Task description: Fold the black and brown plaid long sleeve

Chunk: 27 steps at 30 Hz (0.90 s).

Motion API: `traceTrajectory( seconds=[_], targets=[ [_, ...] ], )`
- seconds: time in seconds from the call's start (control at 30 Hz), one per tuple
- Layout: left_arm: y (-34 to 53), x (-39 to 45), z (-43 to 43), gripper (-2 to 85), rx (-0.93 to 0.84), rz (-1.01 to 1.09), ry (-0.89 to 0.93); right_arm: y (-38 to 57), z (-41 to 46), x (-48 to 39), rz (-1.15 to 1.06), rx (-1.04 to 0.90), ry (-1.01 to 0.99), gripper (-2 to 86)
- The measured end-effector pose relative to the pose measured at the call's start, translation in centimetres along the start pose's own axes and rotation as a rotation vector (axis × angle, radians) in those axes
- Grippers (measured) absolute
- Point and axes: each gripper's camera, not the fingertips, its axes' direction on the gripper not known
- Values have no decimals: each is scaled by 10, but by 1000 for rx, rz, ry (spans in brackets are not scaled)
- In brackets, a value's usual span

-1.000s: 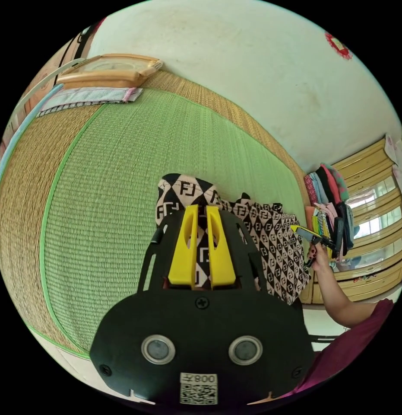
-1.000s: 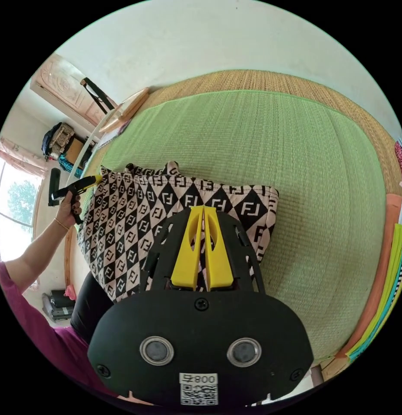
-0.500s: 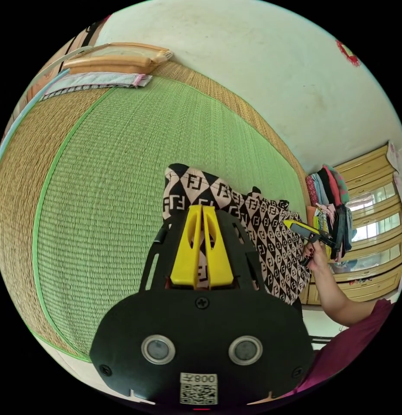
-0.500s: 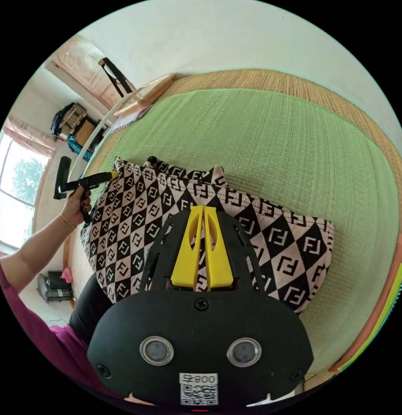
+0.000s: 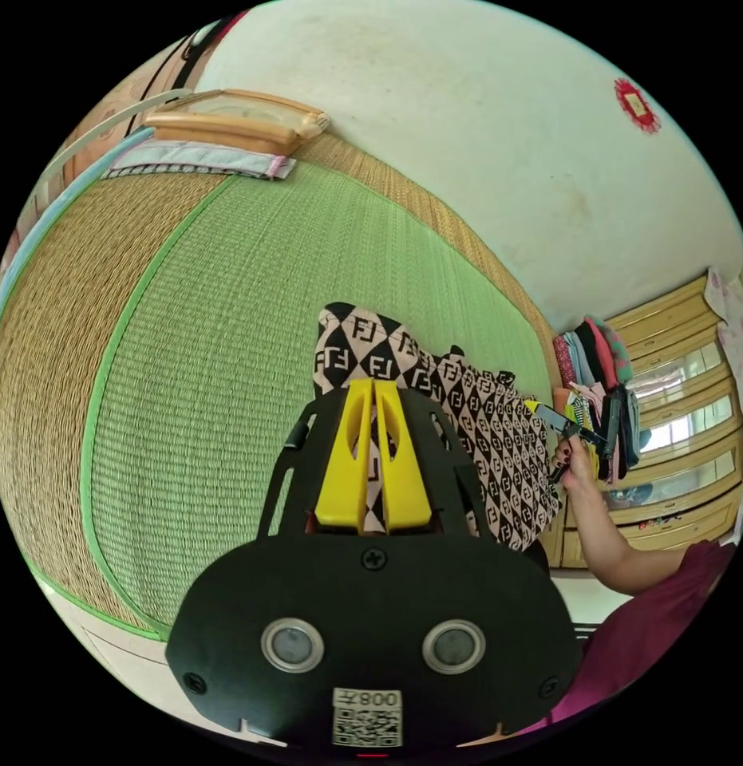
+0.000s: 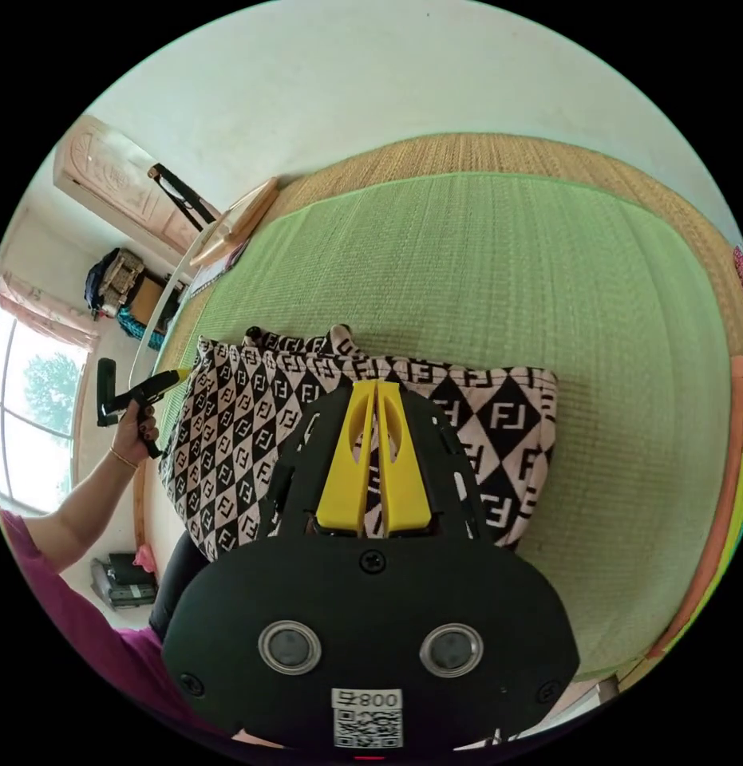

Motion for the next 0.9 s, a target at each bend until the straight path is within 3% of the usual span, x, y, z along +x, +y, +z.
traceTrajectory(
  seconds=[0.1,0.27,0.43,0.67,0.9],
  targets=[
    [-5,0,2,2,-10,32,11,16,-11,36,91,16,55,0],
    [-13,-24,23,1,-81,-16,-120,42,-20,88,239,48,-26,0],
    [-2,-32,14,4,-80,-20,-124,62,-31,98,234,70,8,0],
    [47,-56,-41,41,15,-71,73,94,-74,117,244,171,-102,3],
    [157,-95,-84,89,-75,-159,117,202,-119,124,160,89,-264,30]
  ],
)
